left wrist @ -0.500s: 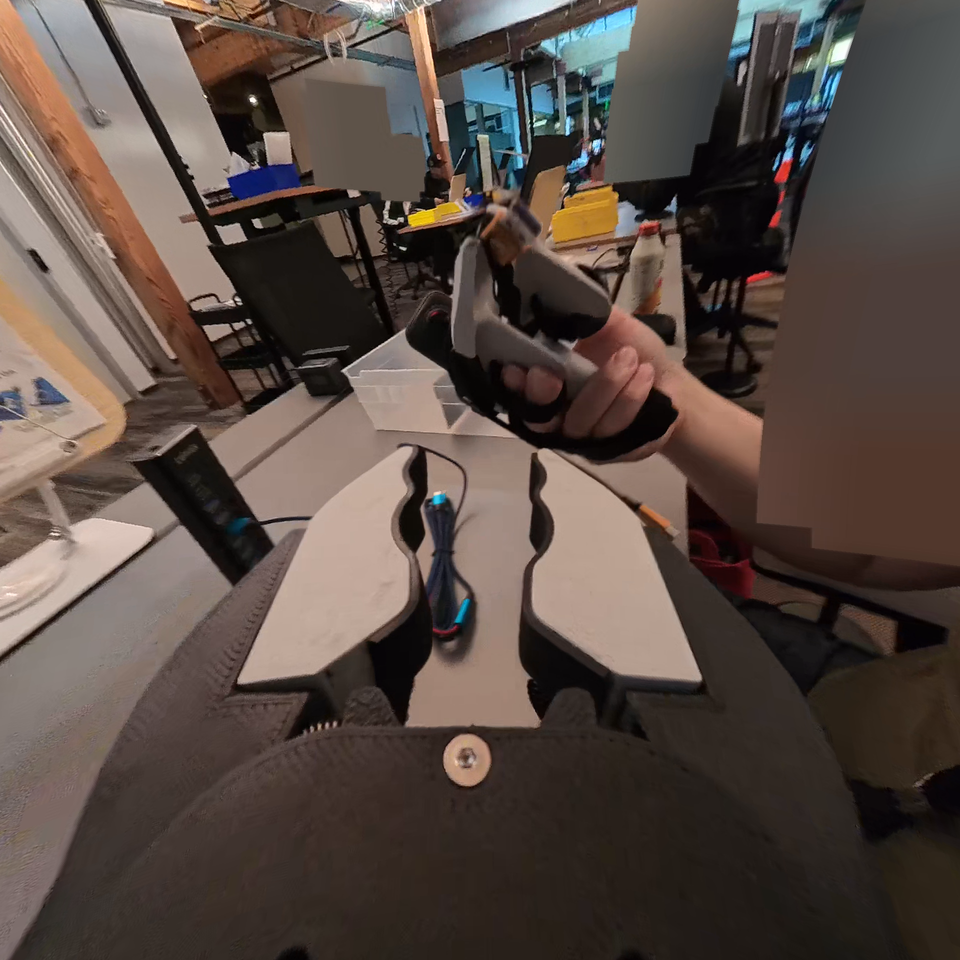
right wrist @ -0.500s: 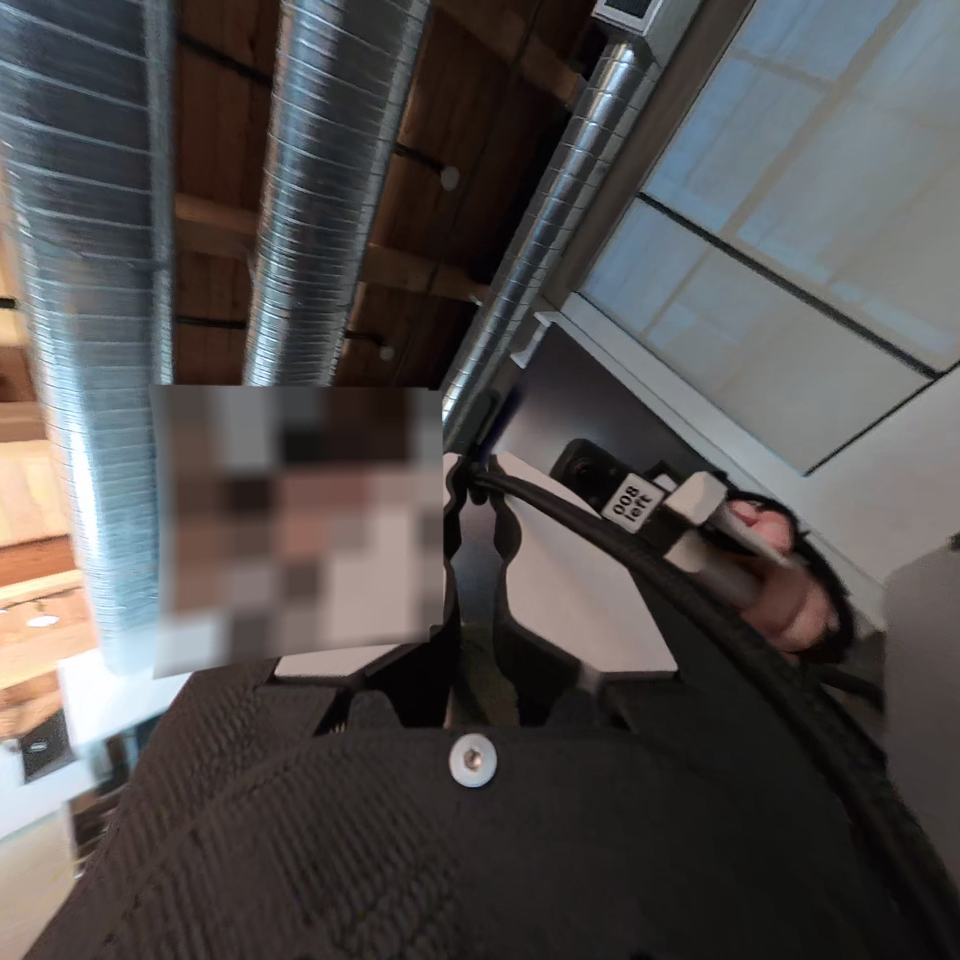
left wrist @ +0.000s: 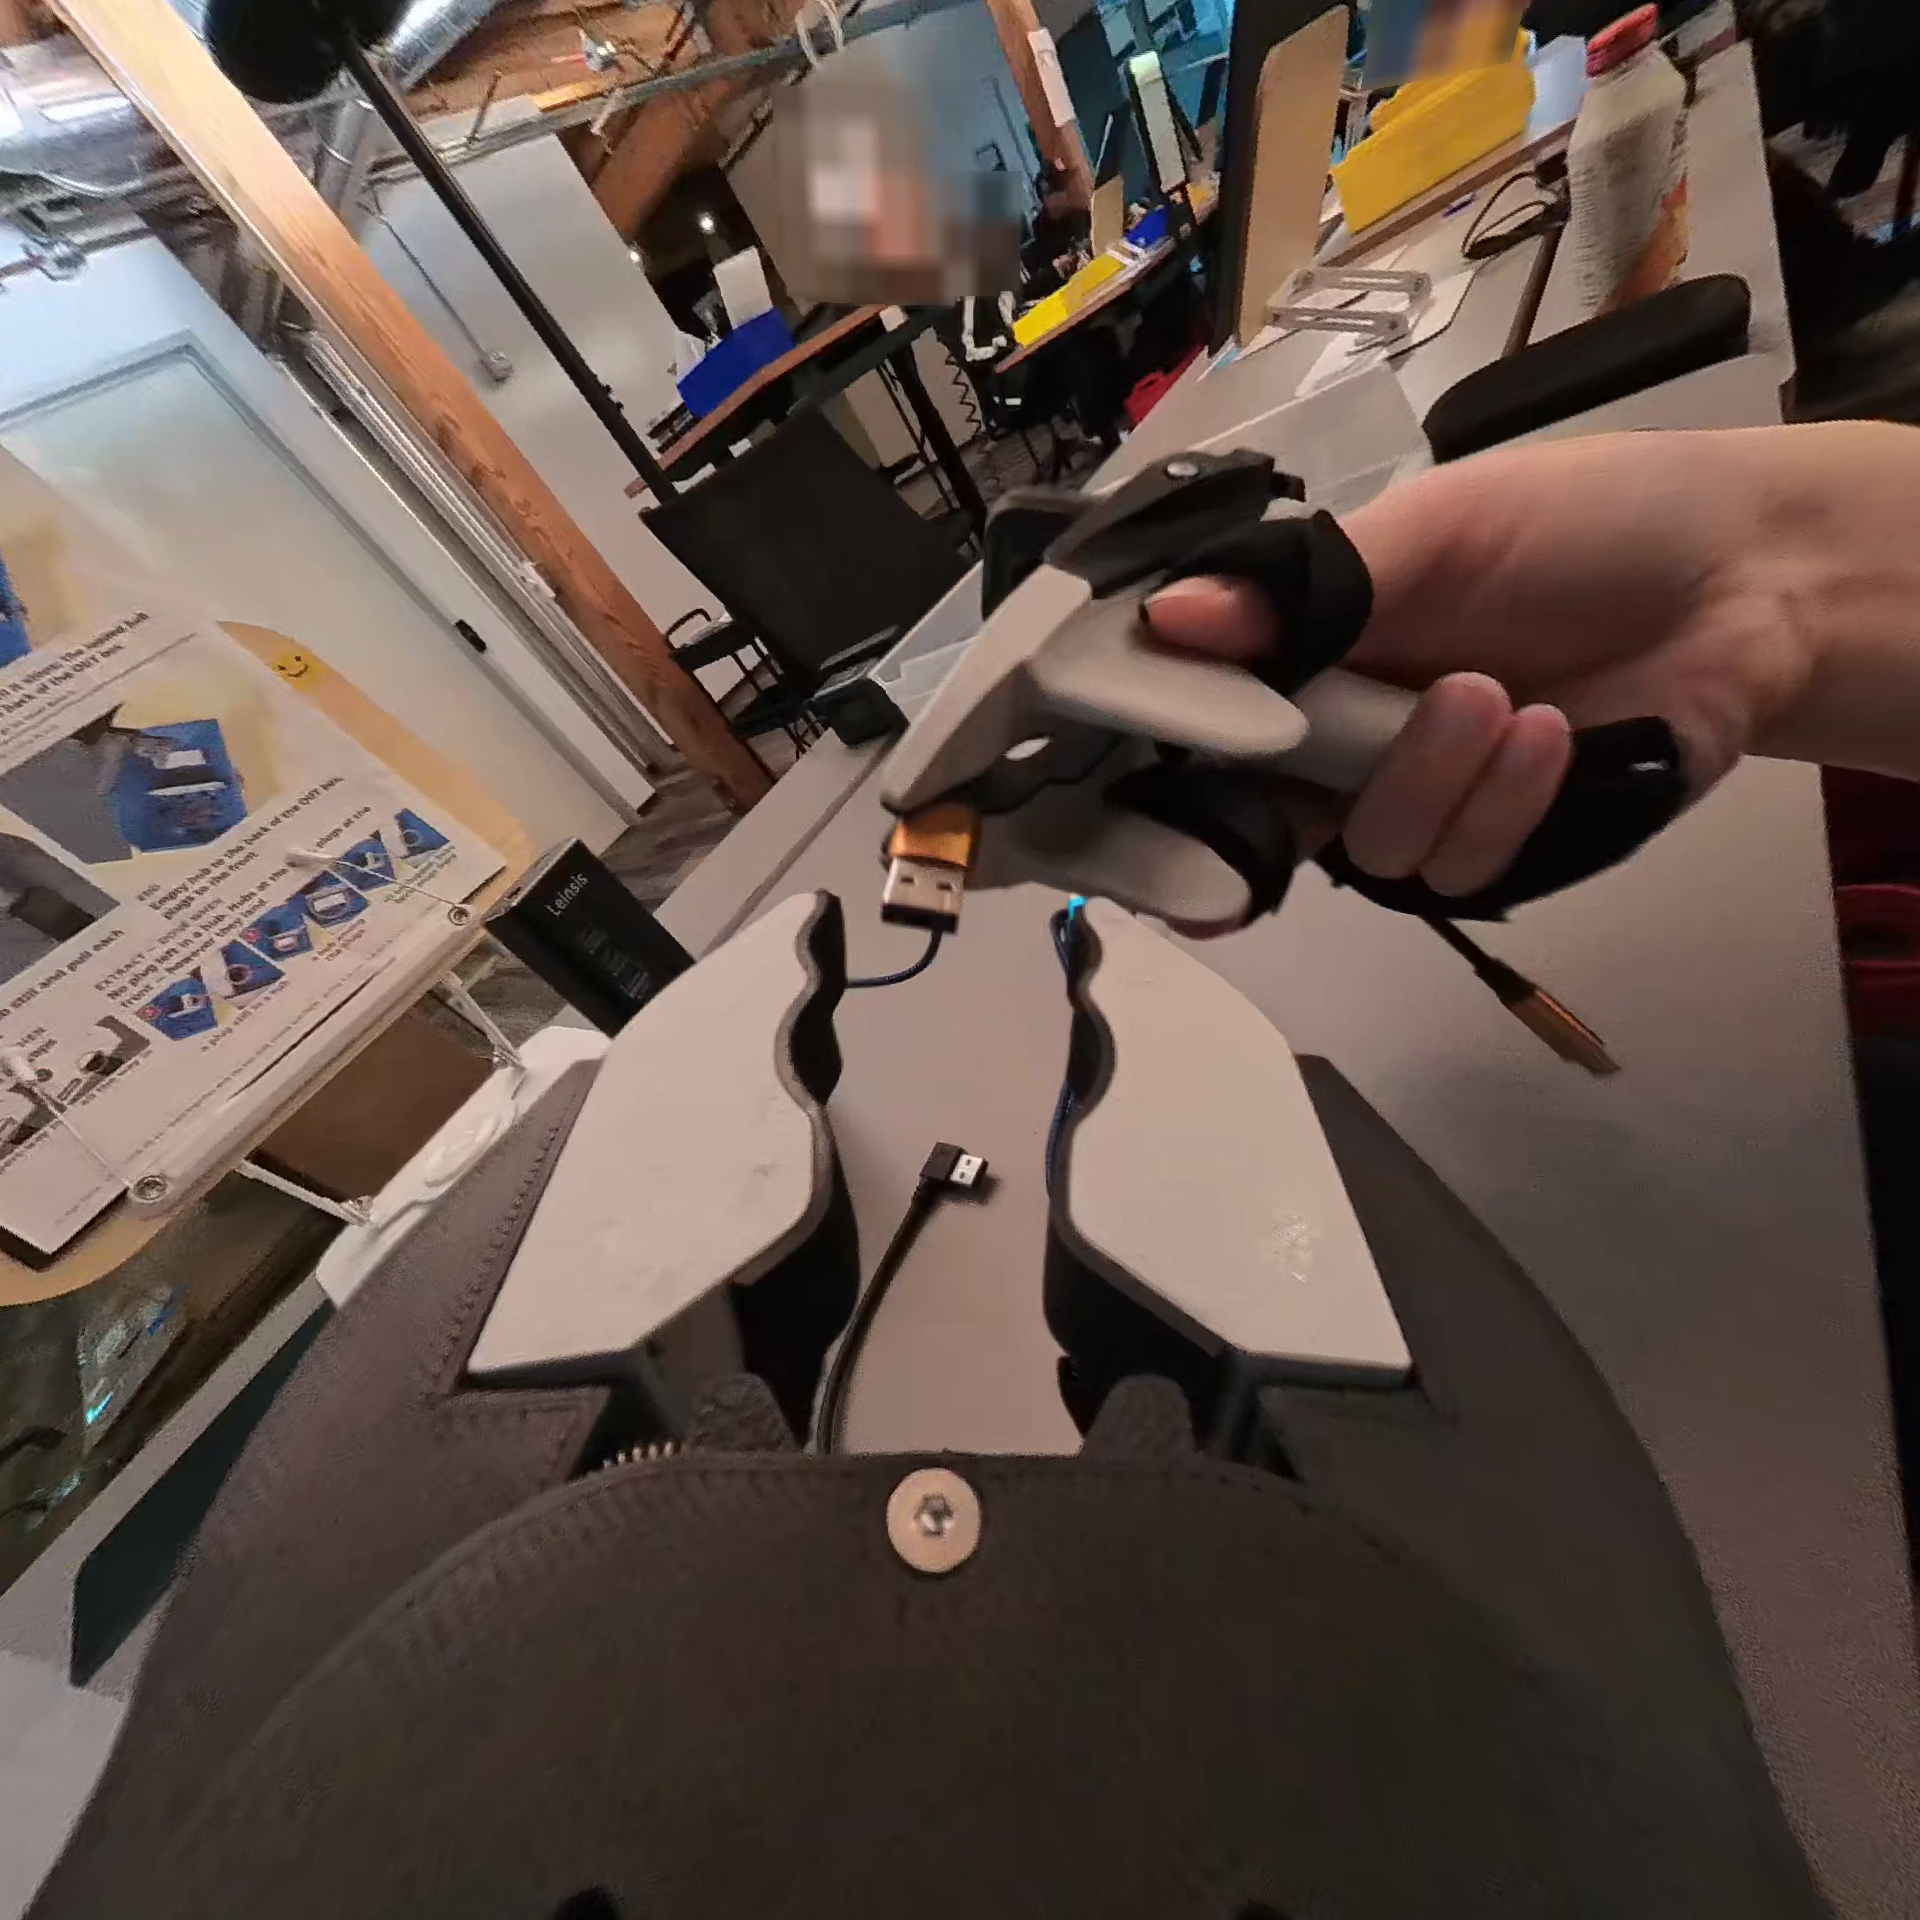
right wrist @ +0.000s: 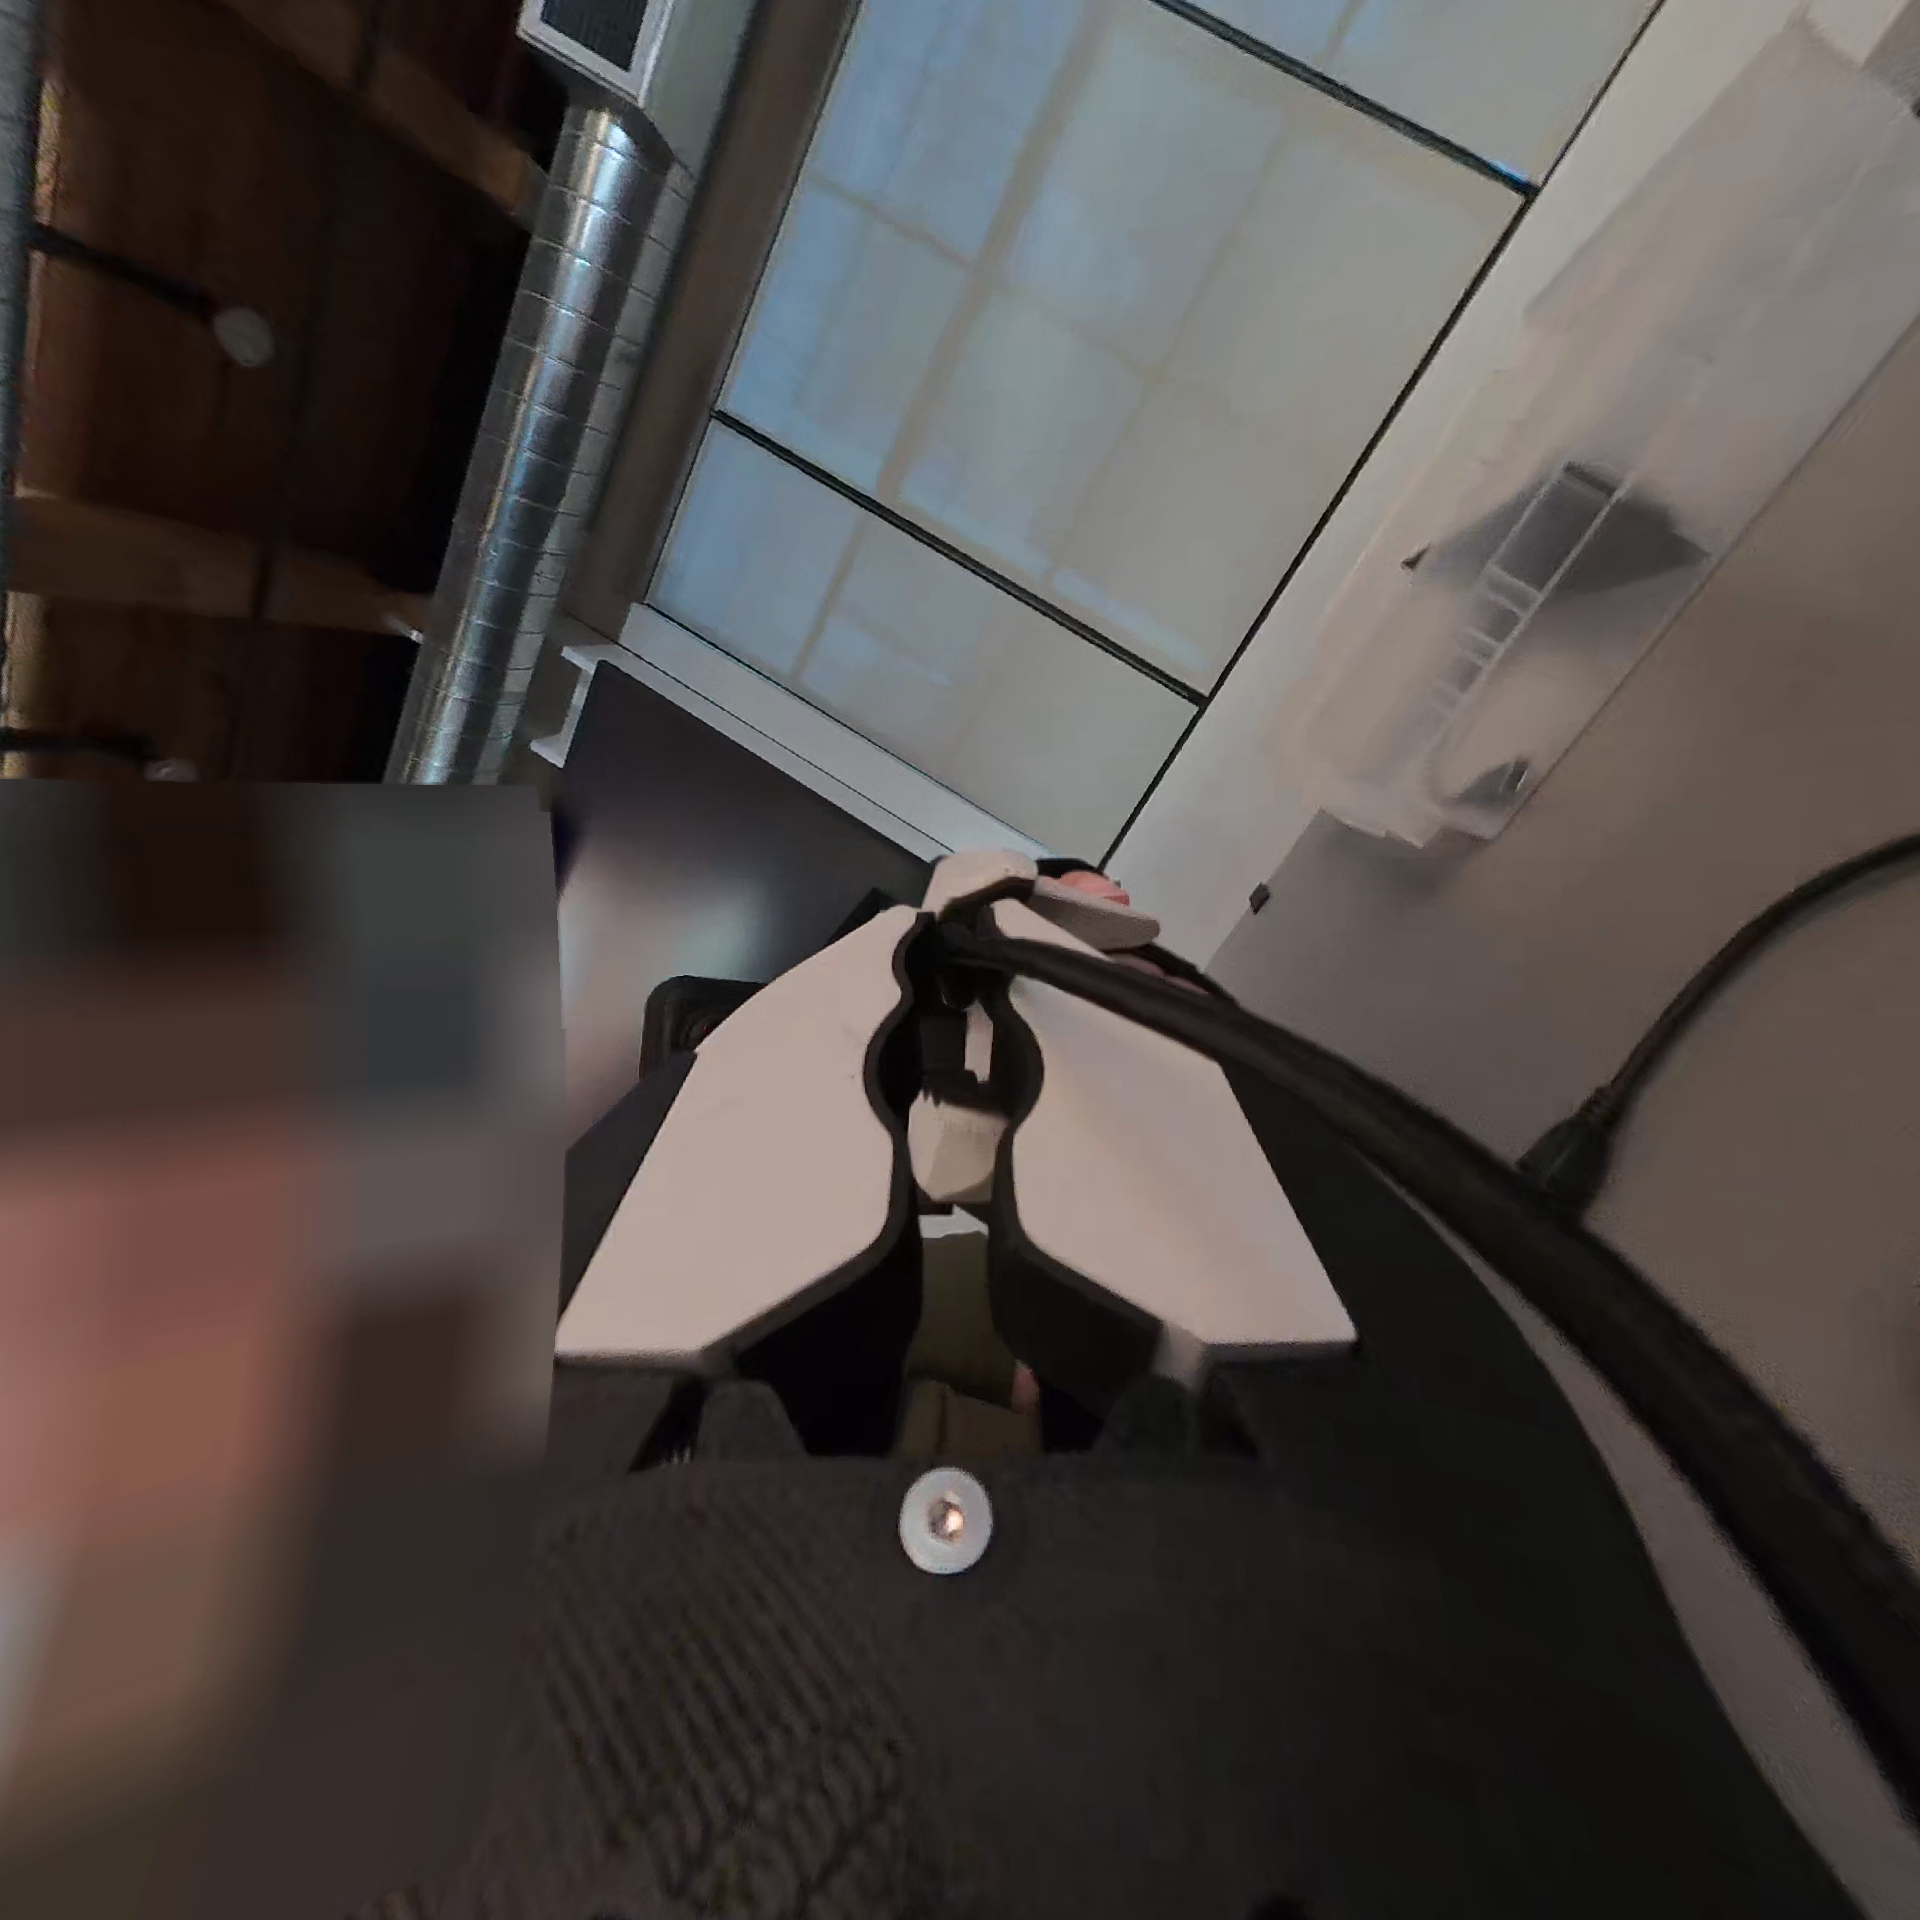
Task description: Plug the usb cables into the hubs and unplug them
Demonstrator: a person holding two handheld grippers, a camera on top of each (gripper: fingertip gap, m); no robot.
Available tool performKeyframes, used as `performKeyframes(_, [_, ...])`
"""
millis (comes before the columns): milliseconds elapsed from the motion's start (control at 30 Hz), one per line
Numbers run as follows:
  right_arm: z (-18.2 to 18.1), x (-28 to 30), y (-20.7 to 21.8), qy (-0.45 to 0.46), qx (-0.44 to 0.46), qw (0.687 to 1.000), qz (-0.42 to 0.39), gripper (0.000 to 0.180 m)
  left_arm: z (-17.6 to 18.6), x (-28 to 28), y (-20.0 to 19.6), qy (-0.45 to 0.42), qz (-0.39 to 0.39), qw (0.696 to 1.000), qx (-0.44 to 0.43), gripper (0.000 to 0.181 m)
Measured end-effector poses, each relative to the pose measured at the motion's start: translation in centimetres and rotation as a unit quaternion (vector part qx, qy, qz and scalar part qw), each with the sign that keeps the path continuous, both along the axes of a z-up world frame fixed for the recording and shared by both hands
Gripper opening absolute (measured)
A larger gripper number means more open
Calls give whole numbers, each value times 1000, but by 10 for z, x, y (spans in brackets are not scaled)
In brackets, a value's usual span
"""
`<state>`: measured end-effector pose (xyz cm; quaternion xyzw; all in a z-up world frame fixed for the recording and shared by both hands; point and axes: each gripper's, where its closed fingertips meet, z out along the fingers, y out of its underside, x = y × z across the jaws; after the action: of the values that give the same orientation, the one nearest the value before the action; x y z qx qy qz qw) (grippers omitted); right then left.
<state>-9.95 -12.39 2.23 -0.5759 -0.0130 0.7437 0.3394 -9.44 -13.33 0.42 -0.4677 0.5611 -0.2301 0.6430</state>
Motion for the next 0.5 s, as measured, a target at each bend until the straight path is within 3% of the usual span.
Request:
performKeyframes(300, [-7, -1, -1, 16, -13, 1000, 1, 7, -1, 6, 4, 8, 0, 1000, 6, 17])
performKeyframes(500, [-11, -5, 0, 7, -13, 1000, 2, 8, -5, 6, 5, 20, -9, 1000, -9, 17])
